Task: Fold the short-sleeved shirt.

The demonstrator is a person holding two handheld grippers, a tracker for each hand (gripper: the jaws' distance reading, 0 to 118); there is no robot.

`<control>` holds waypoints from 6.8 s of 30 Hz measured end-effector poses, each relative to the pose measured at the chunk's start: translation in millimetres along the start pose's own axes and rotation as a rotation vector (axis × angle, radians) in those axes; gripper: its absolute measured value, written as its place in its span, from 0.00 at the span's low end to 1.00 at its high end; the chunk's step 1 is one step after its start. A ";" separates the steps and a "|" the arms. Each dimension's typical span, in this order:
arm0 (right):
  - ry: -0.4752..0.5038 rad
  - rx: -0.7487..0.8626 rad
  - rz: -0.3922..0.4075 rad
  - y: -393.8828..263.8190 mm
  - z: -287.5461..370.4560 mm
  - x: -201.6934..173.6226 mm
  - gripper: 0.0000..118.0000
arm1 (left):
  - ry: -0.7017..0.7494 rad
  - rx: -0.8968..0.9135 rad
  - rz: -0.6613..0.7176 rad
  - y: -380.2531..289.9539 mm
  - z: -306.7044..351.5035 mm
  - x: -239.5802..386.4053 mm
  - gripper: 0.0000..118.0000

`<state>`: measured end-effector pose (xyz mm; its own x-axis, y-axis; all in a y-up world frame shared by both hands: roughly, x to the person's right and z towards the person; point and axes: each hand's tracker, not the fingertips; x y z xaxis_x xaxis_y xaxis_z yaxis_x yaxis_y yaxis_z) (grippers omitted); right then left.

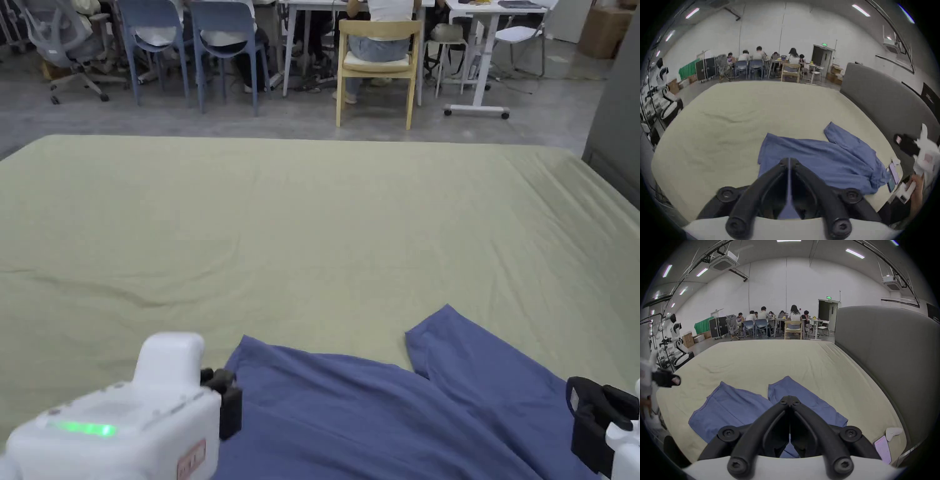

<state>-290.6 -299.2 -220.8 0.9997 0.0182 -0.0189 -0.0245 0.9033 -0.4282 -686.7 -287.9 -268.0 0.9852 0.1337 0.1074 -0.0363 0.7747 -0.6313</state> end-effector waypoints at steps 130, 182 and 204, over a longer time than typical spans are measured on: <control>0.058 -0.182 -0.143 16.3 -116.8 39.5 0.04 | 0.194 0.030 -0.098 25.4 -68.3 -101.1 0.00; 0.113 -0.463 -0.063 -99.7 109.9 -0.9 0.03 | 0.220 -0.346 -0.067 -168.0 92.1 -56.9 0.77; 0.057 -0.526 -0.196 -113.7 92.3 23.5 0.98 | 0.193 -0.329 0.016 -170.5 61.7 -92.2 0.00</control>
<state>-263.4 -361.9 -89.2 0.9843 -0.1644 0.0640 0.1456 0.5516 -0.8213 -781.8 -394.2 -122.9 0.9995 0.0005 -0.0311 -0.0267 0.5295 -0.8479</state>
